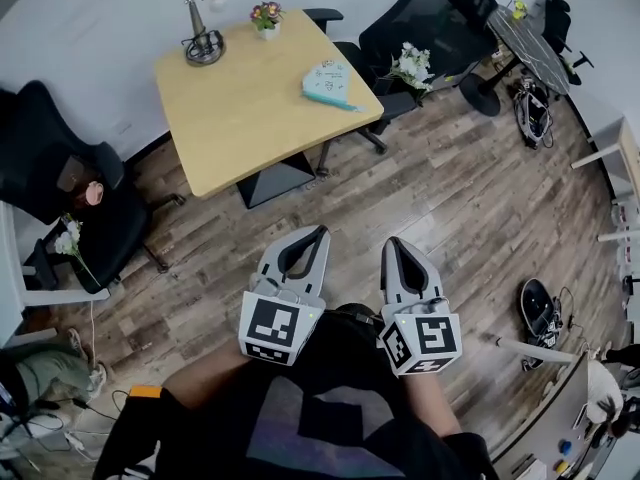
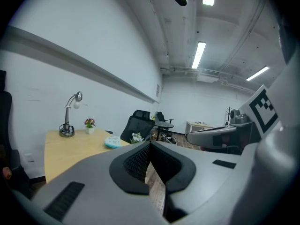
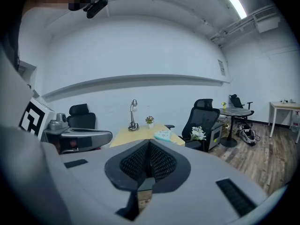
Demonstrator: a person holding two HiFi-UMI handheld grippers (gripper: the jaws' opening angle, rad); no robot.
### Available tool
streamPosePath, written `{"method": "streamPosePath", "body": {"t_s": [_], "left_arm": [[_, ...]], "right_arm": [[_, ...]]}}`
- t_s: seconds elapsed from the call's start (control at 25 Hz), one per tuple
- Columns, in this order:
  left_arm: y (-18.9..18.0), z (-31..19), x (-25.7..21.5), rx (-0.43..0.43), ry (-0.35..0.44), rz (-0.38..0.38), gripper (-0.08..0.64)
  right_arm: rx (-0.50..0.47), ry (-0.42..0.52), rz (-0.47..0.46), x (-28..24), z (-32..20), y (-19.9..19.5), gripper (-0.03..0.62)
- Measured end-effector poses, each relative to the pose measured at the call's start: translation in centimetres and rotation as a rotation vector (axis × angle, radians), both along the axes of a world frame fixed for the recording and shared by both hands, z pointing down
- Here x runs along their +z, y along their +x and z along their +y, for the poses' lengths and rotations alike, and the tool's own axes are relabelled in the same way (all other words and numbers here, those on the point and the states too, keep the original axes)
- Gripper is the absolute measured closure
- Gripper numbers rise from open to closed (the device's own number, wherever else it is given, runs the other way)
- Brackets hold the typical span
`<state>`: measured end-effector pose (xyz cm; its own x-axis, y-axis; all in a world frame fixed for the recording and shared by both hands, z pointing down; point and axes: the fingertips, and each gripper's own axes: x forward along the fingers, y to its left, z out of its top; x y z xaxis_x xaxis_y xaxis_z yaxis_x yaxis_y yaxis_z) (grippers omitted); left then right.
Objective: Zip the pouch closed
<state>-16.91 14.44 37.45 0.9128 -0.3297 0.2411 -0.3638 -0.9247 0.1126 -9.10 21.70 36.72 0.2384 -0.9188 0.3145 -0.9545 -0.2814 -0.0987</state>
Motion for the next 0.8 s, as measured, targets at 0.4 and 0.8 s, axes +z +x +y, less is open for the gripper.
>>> {"method": "streamPosePath", "body": {"t_s": [0.4, 0.8], "left_arm": [[4.3, -3.8, 1.2, -0.092, 0.01, -0.053, 0.552], [11.6, -7.2, 0.3, -0.216, 0.048, -0.104, 0.552]], "right_arm": [[-0.085, 0.011, -0.051, 1.9, -4.5, 5.4, 0.577], [-0.226, 0.029, -0.076, 2.0, -9.1, 13.7, 0.577]]}}
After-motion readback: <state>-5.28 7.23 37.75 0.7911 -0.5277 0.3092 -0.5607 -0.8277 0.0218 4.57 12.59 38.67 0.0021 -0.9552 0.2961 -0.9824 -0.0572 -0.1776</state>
